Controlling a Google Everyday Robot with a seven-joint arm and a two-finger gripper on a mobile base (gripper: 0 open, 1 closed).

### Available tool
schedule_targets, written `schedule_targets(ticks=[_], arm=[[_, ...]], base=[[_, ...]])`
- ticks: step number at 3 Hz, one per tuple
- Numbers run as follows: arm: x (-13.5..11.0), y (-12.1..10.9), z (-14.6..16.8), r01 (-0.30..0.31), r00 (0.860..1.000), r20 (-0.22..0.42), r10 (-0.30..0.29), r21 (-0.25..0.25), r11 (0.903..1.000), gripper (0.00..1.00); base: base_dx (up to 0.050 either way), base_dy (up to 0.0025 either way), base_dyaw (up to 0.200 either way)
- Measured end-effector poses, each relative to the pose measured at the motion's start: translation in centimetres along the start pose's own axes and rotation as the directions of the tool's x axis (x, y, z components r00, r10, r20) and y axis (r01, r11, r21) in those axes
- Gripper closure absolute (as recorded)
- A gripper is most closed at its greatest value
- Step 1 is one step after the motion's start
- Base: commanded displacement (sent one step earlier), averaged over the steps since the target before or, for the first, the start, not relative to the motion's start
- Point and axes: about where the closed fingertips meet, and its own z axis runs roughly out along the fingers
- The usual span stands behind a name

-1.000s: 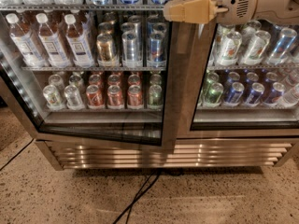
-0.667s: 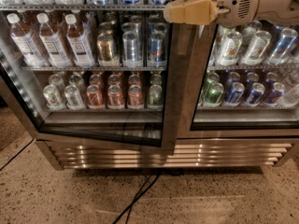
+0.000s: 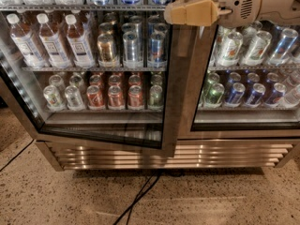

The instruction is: Open left fridge door

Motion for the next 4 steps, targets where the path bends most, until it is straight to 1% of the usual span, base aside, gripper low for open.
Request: schedule_targets(ticks=[1, 2, 3, 4], arm=[[-0.4, -0.1, -1.5, 0.019, 1.000, 0.014, -0.021, 0.092, 0.9956, 1.00], [-0.3, -0.1, -1.6, 0.018, 1.000, 0.016, -0.019, 0.105, 0.9943, 1.00], [0.1, 1.0, -0.8, 0.019, 1.000, 0.010, -0.020, 0.070, 0.9974, 1.00], [0.1, 1.2, -0.8, 0.019, 1.000, 0.010, -0.020, 0.069, 0.9974, 1.00]], base=[[0.000, 0.00000, 0.000], [0.000, 0.00000, 0.000], [0.000, 0.00000, 0.000], [0.000, 0.00000, 0.000]])
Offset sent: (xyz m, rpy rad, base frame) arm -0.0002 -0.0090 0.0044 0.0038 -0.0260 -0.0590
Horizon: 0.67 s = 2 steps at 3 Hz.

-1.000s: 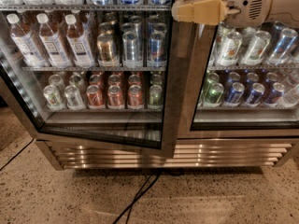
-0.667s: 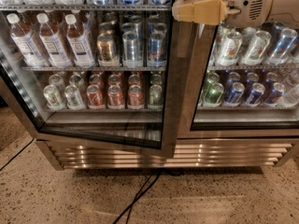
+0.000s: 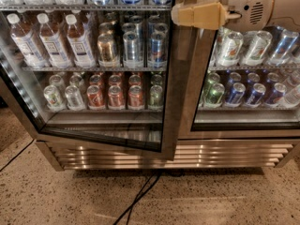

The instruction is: Open left fridge door

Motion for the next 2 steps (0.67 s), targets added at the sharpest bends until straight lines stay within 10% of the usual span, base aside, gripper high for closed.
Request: schedule_targets(ticks=[2], arm=[[0.2, 2.1, -0.1, -0.016, 1.000, -0.018, 0.015, -0.057, 0.9982, 0.95]], base=[[0.000, 0.00000, 0.000]])
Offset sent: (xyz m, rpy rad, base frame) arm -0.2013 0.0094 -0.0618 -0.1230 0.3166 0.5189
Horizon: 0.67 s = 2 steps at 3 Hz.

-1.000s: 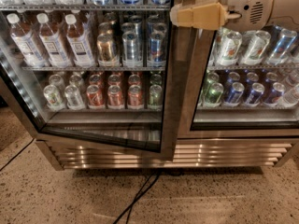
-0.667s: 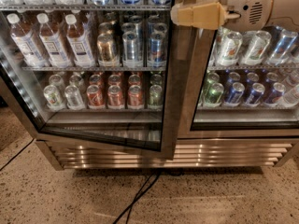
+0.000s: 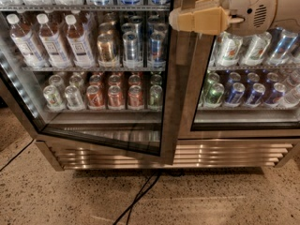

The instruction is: Open left fridge door

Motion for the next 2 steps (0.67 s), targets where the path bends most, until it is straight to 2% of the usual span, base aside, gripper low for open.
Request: schedule_targets(ticks=[1, 2], arm=[[0.00, 0.00, 0.00, 0.000, 1.000, 0.000, 0.000, 0.000, 1.0000, 1.00], [0.00, 0.00, 0.00, 0.000, 1.000, 0.000, 0.000, 0.000, 1.0000, 1.00]], base=[[0.000, 0.00000, 0.000], [0.000, 0.00000, 0.000]])
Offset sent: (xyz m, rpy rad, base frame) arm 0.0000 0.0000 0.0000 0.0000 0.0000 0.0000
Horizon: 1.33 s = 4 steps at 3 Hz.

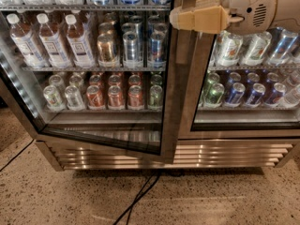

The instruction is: Open left fridge door

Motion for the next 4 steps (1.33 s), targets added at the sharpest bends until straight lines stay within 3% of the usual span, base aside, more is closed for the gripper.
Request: schedule_targets(ticks=[2, 4], arm=[[-0.26, -0.21, -0.47, 0.003, 1.000, 0.015, -0.004, 0.028, 0.9996, 0.64], [-0.26, -0.21, -0.46, 0.003, 1.000, 0.015, -0.004, 0.028, 0.9996, 1.00]], base=[[0.000, 0.00000, 0.000], [0.000, 0.00000, 0.000]])
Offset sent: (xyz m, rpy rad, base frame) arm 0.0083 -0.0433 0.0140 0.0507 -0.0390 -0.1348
